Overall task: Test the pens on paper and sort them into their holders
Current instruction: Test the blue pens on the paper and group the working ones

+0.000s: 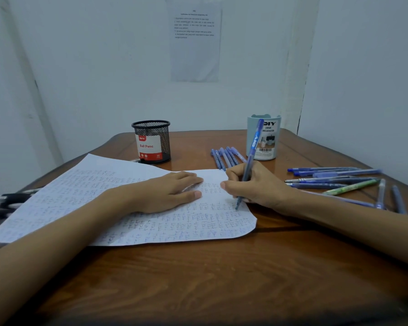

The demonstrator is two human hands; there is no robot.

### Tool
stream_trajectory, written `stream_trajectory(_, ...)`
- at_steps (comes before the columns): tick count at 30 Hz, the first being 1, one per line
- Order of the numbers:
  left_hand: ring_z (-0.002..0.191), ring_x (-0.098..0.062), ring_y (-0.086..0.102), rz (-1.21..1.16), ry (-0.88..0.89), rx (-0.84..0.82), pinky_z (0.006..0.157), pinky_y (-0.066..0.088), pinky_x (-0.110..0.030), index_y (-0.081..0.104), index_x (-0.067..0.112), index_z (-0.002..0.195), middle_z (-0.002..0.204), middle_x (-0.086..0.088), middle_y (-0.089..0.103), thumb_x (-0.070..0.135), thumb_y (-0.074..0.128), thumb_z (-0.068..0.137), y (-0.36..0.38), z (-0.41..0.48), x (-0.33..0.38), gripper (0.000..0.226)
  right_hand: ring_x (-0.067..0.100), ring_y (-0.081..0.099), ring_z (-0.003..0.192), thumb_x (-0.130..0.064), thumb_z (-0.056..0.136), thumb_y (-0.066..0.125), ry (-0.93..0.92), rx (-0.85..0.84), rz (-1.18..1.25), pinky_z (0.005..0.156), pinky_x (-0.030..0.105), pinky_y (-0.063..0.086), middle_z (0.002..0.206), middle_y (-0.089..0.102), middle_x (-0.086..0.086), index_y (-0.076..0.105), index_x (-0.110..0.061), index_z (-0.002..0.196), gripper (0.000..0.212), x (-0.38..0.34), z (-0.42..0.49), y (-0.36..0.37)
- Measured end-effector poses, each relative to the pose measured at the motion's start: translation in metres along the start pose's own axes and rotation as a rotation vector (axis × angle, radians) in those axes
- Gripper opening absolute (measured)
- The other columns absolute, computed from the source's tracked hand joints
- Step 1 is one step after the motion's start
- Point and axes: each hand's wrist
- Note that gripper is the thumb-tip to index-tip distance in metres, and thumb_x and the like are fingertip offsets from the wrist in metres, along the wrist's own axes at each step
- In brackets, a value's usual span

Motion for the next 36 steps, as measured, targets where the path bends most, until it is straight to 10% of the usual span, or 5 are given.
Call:
stream_trajectory(23,0.141,-0.005,0.012,-0.004,-0.006,-0.017,0.108,0.008,-0.019,0.016,0.032,0.148,0.156,0.013,0.012,0.051,0.025,0.095,-0.002,-0.004,0.004,0.057,0.004,0.04,0.042,-0.034,0.075,0.066,0.188,0.143,0.328,0.042,0.013,0.034,0.049,0.046,-0.007,0.051,-0.016,0.074,0.024,-0.009,0.002,-0.012)
stream_trajectory(30,0.142,-0.005,0.011,0.002,-0.007,-0.032,0.112,0.009,-0.024,0.014,0.032,0.149,0.156,0.013,0.009,0.049,0.024,0.096,-0.004,-0.005,0.006,0.056,0.008,0.03,0.03,-0.037,0.098,0.034,0.211,0.126,0.506,0.031,0.016,0.026,0.039,0.038,-0.002,0.055,-0.009,0.084,0.038,-0.008,0.003,-0.014)
stream_trajectory(36,0.142,-0.005,0.01,0.001,-0.005,-0.023,0.112,0.008,-0.023,0.015,0.032,0.149,0.156,0.013,0.01,0.051,0.025,0.096,-0.003,-0.004,0.004,0.057,0.002,0.039,0.037,-0.024,0.073,0.066,0.212,0.21,0.541,0.036,0.012,0.033,0.048,0.047,-0.004,0.059,-0.008,0.08,0.019,-0.015,-0.001,-0.011)
Point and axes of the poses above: each hand's wrist, its own z-axis towards the middle knuckle, its own y-axis out of the palm, x = y × z
